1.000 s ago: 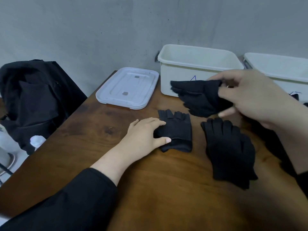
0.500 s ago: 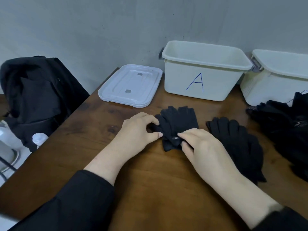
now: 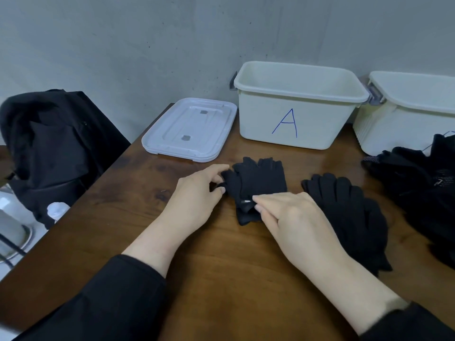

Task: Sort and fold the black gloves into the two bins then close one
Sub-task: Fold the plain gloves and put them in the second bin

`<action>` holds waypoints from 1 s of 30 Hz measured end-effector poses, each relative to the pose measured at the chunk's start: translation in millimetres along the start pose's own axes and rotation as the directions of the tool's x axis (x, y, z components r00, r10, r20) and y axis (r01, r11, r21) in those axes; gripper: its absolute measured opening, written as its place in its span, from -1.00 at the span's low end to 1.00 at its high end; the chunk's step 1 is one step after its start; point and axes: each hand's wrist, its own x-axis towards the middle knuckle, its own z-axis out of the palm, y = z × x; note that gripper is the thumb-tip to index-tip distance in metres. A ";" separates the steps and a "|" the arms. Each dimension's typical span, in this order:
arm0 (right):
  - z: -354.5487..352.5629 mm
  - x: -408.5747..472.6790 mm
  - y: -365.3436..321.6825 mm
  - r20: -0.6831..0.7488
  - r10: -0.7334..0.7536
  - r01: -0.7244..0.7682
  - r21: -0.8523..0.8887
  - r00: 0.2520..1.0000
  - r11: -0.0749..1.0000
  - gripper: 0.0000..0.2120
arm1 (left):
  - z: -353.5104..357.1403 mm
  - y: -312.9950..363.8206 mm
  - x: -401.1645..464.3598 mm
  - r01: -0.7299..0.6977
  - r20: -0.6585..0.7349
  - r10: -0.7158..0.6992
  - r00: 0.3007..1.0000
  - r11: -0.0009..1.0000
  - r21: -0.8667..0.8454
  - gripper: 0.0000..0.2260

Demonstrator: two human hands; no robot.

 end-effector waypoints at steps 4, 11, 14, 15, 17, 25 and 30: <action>-4.5 -3.6 -0.1 0.158 0.008 -0.003 -0.032 0.987 0.999 -0.63 | 6.2 -0.5 6.4 -0.049 -0.080 0.054 0.995 0.997 0.068 -0.66; -7.8 -5.7 6.7 0.266 -0.013 -0.004 0.065 0.964 0.998 -0.54 | -1.9 10.3 -6.0 -0.402 -0.087 0.406 0.910 0.914 0.063 -0.74; -5.2 -7.0 6.3 0.232 -0.031 0.011 0.084 0.972 0.996 -0.61 | -5.2 17.8 -18.4 -0.480 0.123 0.482 0.868 0.876 -0.048 -0.71; -7.6 -8.1 5.1 0.238 -0.030 0.003 0.113 0.971 0.994 -0.61 | -7.1 17.8 -21.7 -0.462 0.188 0.468 0.864 0.884 -0.077 -0.58; -16.4 -10.6 3.3 0.243 0.025 -0.070 0.178 0.970 0.982 -0.59 | -8.7 13.5 -23.5 -0.443 0.305 0.419 0.855 0.896 0.013 -0.35; -40.6 -10.6 12.7 0.450 0.127 -0.286 0.305 0.884 0.908 -0.30 | -4.3 18.6 -26.1 -0.217 0.189 0.242 0.952 0.966 -0.143 -0.91; -32.5 -8.3 20.5 0.289 0.281 -0.388 0.444 0.915 0.808 -0.69 | -1.9 26.2 -27.4 -0.099 0.162 0.143 0.976 0.962 -0.253 -0.89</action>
